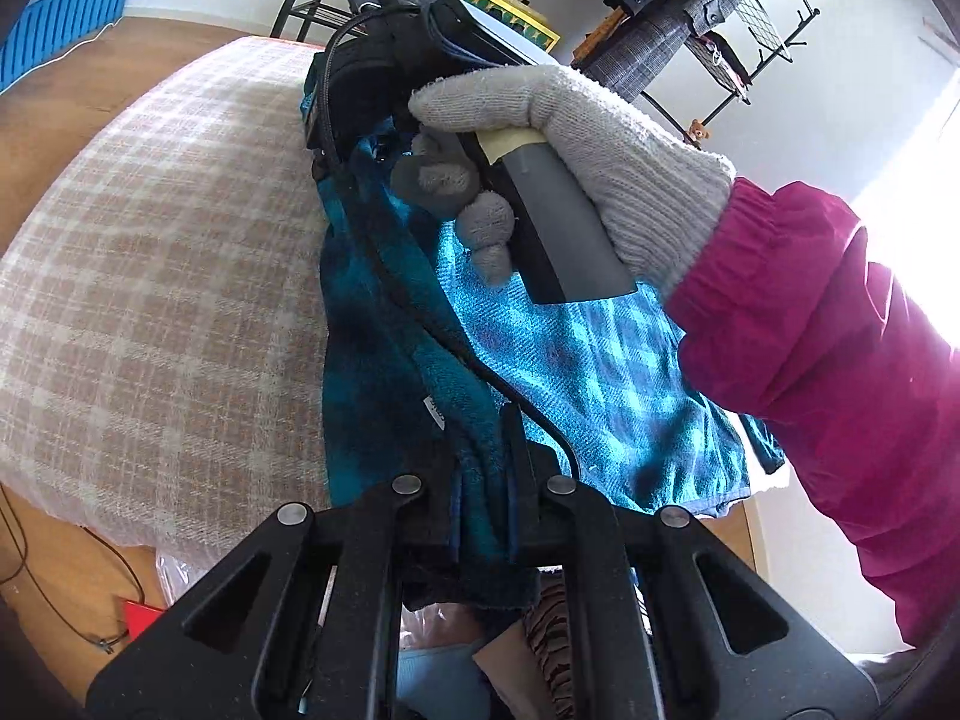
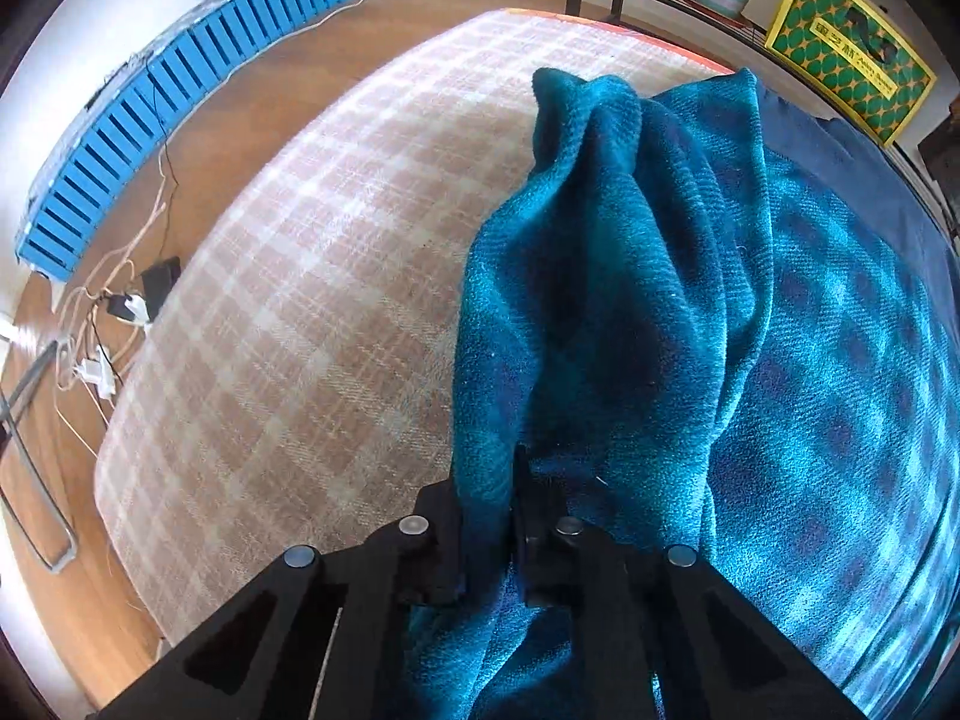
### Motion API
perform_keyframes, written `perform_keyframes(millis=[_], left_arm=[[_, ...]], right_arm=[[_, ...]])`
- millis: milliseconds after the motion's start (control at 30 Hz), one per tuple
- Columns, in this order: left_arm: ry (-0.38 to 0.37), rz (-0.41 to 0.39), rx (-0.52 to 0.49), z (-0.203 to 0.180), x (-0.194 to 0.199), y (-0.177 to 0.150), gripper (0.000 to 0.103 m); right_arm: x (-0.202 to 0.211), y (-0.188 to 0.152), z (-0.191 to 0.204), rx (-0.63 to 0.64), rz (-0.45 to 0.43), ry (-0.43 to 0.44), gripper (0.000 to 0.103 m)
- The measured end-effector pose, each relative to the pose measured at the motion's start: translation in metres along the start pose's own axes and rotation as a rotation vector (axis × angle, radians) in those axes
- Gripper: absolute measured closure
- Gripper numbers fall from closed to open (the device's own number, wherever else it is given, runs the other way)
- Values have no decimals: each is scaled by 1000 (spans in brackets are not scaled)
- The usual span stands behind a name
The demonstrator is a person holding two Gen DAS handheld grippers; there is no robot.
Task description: Fold large clothes
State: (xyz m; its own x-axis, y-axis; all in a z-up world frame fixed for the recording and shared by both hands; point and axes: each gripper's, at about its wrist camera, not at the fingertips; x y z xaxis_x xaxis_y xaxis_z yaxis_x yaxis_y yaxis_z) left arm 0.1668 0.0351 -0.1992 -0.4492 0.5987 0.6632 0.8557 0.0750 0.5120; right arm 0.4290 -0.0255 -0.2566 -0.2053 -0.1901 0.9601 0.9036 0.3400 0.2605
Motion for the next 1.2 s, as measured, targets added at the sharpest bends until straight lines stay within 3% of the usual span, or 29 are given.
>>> perform_keyframes(millis=[233, 367, 467, 667, 833, 967, 1033, 1100, 1200], left_arm=[[43, -8, -133, -46, -5, -2, 96], [69, 11, -233, -81, -18, -9, 96], [73, 57, -280, -100, -38, -18, 96], [107, 127, -352, -120, -69, -36, 96], [104, 129, -319, -115, -72, -37, 96], [83, 121, -330, -117, -69, -37, 96], [78, 124, -323, -117, -69, -38, 95], [55, 151, -282, -109, -67, -38, 90], [-49, 162, -207, -95, -41, -33, 85]], right_arm=[[50, -29, -79, -198, -215, 343, 97], [65, -81, -153, -386, -357, 537, 97], [51, -125, -204, -571, -370, 599, 97], [21, -160, -237, -695, -285, 572, 97], [31, -149, -227, -641, -291, 496, 97], [56, -149, -216, -567, -346, 434, 97], [57, -144, -210, -517, -317, 376, 97], [55, -141, -207, -474, -277, 336, 84], [71, -147, -210, -444, -286, 265, 73]])
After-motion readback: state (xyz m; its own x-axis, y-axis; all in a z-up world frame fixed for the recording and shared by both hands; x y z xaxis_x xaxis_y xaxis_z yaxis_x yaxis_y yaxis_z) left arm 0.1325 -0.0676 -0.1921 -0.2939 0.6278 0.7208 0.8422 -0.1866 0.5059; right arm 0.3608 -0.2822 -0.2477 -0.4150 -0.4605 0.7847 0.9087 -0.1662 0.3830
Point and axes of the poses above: each gripper's, at about its wrist camera, not at the fingertips, and x roughly against the way its jaws point, z to its left, y to its top, and after that the axes turned 2 degrees about x, right-handed
